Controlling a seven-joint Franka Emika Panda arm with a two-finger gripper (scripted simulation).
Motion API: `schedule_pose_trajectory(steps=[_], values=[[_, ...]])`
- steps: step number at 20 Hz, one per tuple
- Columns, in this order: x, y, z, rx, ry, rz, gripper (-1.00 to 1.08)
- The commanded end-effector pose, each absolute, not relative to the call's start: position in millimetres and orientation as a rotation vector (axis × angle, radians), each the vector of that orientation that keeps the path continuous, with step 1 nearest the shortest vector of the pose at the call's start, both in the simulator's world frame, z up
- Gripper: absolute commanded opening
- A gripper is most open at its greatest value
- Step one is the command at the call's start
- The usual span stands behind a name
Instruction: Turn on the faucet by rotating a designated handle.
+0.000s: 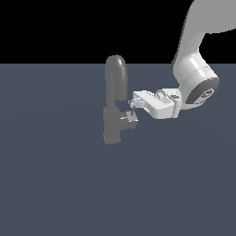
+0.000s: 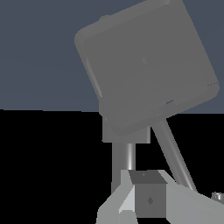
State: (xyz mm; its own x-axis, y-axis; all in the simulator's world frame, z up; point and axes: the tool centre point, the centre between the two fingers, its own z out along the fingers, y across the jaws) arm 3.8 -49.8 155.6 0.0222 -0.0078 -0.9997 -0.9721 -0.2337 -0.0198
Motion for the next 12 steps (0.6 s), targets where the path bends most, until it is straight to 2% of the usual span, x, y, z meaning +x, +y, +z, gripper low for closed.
schedule_pose_trajectory(steps=[1, 10, 12], values=[[-10.1, -53.4, 145.8, -1.388, 1.087, 1.378, -1.00], [-43.3, -61.5, 128.5, -1.384, 1.089, 1.388, -1.00], [-29.7, -58.0, 143.3, -1.405, 1.069, 1.359, -1.00]])
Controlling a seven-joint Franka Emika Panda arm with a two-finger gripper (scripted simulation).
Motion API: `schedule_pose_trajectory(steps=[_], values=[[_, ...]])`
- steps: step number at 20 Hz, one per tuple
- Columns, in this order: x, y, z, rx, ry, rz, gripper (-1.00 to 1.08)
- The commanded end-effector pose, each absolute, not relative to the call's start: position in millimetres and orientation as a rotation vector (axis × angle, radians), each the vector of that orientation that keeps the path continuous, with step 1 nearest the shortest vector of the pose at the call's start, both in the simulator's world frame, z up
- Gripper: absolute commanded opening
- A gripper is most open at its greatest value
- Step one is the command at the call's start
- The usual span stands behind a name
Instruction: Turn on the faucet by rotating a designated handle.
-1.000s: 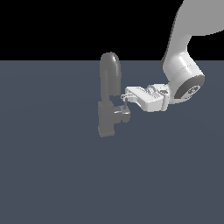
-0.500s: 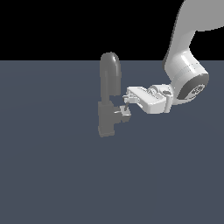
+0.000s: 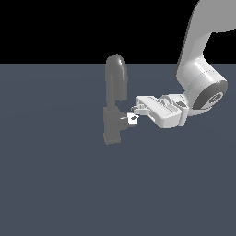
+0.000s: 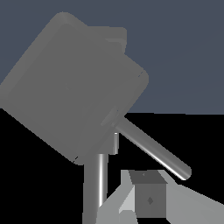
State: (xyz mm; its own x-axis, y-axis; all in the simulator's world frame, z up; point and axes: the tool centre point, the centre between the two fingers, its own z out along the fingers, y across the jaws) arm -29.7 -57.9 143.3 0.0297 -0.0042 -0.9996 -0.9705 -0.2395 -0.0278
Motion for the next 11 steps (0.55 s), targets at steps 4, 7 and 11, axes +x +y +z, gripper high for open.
schedule_pose_trajectory(steps=[4, 7, 11], values=[[-40.4, -60.8, 115.6, -1.396, 1.077, 1.371, -1.00], [-48.5, -62.8, 95.3, -1.390, 1.083, 1.380, -1.00], [-56.6, -64.8, 75.4, -1.384, 1.089, 1.388, -1.00]])
